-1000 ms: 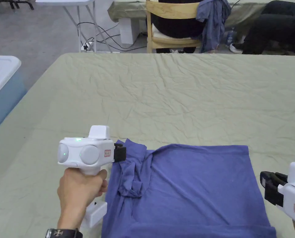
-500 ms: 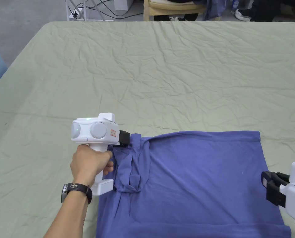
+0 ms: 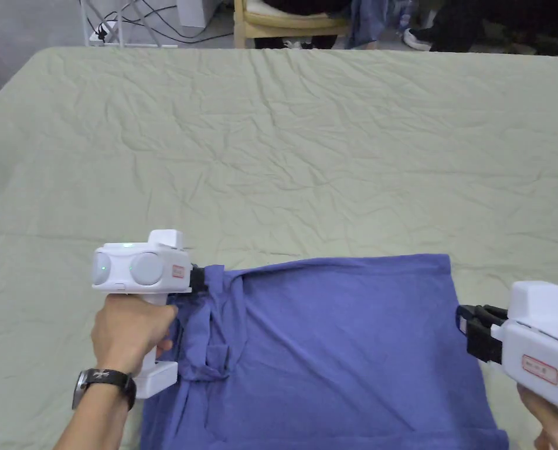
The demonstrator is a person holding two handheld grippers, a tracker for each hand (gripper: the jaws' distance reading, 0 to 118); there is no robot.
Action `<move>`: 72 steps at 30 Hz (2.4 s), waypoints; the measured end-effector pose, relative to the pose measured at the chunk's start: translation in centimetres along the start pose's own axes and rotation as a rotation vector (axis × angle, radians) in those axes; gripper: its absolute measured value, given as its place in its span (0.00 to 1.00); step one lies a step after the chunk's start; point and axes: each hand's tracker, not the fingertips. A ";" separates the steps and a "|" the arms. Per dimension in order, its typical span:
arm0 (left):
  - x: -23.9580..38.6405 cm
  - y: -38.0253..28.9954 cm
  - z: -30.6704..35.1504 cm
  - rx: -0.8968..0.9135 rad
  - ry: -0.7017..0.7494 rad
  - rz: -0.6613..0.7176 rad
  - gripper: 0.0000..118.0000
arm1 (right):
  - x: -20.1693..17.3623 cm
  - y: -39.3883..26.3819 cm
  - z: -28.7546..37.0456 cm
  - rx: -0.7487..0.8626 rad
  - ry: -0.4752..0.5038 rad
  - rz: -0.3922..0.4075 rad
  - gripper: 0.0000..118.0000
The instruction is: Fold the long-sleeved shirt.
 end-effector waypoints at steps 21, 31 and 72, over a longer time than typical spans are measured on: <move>-0.5 0.7 -1.9 -0.005 0.000 0.046 0.12 | 4.5 7.3 -19.6 -0.278 -0.107 0.115 0.42; 0.0 1.0 1.5 0.028 0.016 0.016 0.09 | 4.2 8.0 -14.2 -0.153 -0.061 0.043 0.05; 0.1 -20.0 15.6 -0.043 -0.072 -0.059 0.08 | 2.9 -13.2 5.5 -0.180 -0.031 0.138 0.05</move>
